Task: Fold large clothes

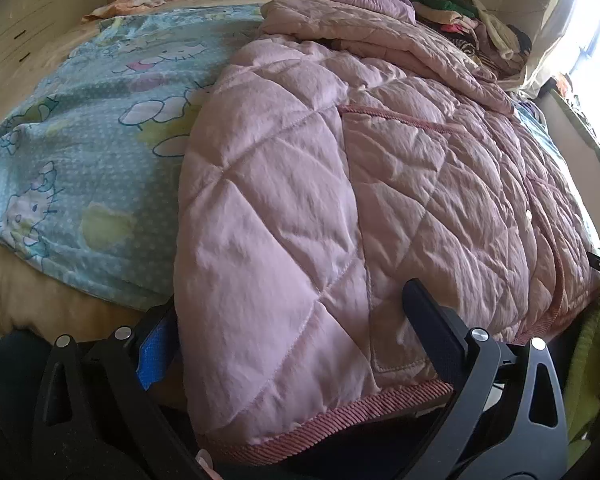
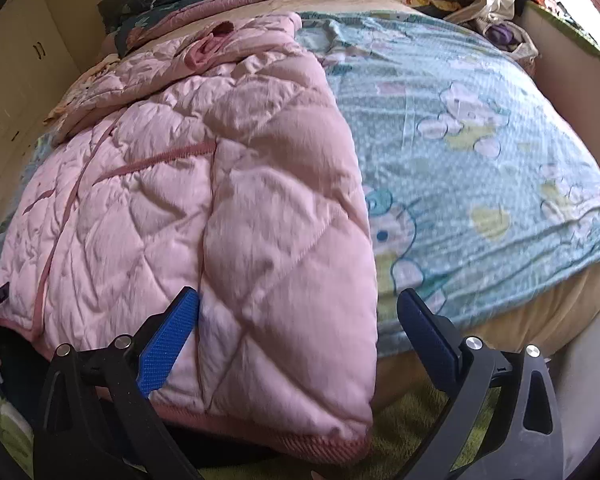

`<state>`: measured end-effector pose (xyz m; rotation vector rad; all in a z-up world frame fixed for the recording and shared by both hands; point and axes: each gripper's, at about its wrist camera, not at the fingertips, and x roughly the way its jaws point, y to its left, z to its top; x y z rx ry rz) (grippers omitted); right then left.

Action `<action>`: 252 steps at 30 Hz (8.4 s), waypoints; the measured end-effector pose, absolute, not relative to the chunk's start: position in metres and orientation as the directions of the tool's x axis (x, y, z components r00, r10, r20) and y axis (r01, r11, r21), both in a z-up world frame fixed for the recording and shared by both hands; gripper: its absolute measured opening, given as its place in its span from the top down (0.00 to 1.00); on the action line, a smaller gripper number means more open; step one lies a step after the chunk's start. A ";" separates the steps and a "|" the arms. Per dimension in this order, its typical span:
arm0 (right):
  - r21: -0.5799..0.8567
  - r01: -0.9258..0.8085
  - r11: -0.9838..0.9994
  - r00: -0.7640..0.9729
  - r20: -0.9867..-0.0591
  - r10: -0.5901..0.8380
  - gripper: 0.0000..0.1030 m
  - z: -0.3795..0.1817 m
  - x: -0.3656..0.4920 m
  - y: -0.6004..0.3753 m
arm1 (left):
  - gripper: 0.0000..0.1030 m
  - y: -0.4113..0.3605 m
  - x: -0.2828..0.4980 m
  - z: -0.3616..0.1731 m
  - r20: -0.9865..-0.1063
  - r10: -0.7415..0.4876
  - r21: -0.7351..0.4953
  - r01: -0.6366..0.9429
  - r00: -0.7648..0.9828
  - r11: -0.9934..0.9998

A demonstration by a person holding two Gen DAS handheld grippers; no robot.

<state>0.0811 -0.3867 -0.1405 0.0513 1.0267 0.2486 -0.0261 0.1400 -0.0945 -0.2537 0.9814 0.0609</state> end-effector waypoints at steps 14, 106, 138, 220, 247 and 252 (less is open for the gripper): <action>0.186 -0.336 0.923 0.463 -0.821 0.334 0.63 -0.135 0.046 -0.375 | 0.37 0.136 -0.032 -0.084 -0.817 -0.096 -0.221 -0.155 0.569 0.963; 0.321 -0.231 0.919 0.687 -0.615 0.388 0.21 -0.023 0.408 -0.332 | 0.73 0.192 0.323 0.052 -0.608 0.093 -0.140 -0.222 0.789 0.965; 0.059 -0.146 0.988 0.770 -0.620 0.151 0.84 -0.049 0.451 -0.285 | 0.91 0.208 0.333 -0.013 -0.682 0.140 -0.084 -0.267 0.718 0.960; 0.388 -0.290 0.875 0.711 -0.524 0.468 0.65 -0.063 0.374 -0.276 | 0.67 0.179 0.294 -0.013 -0.609 -0.034 -0.449 -0.309 0.792 0.838; 0.313 -0.376 0.872 0.716 -0.500 0.488 0.66 -0.012 0.236 -0.294 | 0.68 0.165 0.181 0.025 -0.581 -0.059 -0.393 -0.217 0.811 0.894; 0.305 -0.368 0.878 0.714 -0.513 0.477 0.66 -0.012 0.227 -0.291 | 0.68 0.167 0.171 0.023 -0.584 -0.064 -0.398 -0.217 0.809 0.891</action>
